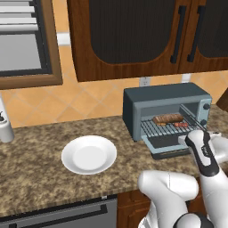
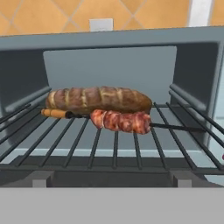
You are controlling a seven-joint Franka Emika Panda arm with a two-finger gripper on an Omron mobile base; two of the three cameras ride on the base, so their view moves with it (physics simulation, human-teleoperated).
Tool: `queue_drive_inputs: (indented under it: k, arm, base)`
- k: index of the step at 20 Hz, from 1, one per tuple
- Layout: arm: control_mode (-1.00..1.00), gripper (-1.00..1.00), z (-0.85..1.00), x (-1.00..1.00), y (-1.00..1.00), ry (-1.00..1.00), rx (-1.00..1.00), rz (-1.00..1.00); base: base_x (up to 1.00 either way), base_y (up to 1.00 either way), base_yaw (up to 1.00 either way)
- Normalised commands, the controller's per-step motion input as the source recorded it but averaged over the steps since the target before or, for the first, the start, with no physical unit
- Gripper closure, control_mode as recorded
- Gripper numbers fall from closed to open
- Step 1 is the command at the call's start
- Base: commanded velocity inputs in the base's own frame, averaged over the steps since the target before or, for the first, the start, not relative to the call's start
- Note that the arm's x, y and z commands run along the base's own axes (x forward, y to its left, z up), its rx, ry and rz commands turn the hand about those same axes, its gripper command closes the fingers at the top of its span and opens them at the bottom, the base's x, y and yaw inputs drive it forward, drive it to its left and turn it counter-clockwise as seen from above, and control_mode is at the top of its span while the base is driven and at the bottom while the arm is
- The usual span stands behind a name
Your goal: Pick up the kebab skewer and baguette bread, and place them inside the toaster oven. Close the toaster oven door and start by setting the timer.
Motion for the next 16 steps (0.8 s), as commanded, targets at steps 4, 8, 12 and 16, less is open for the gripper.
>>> queue_drive_inputs:
  k: [4, 8, 12, 16]
  arm:
    - [-1.0, -1.0, -0.2, 0.01, 0.0, 0.0, 0.0, 0.0]
    - [-1.0, -1.0, -0.04, 0.06, 0.0, 0.0, 0.0, 0.0]
    - [-1.0, -1.0, 0.0, 0.18, 0.0, 0.0, 0.0, 0.0]
    - [-1.0, -1.0, 0.0, 0.18, 0.0, 0.0, 0.0, 0.0]
  base:
    - [0.0, 0.0, 0.0]
    - [0.0, 0.0, 0.0]
    - [0.0, 0.0, 0.0]
    - [0.0, 0.0, 0.0]
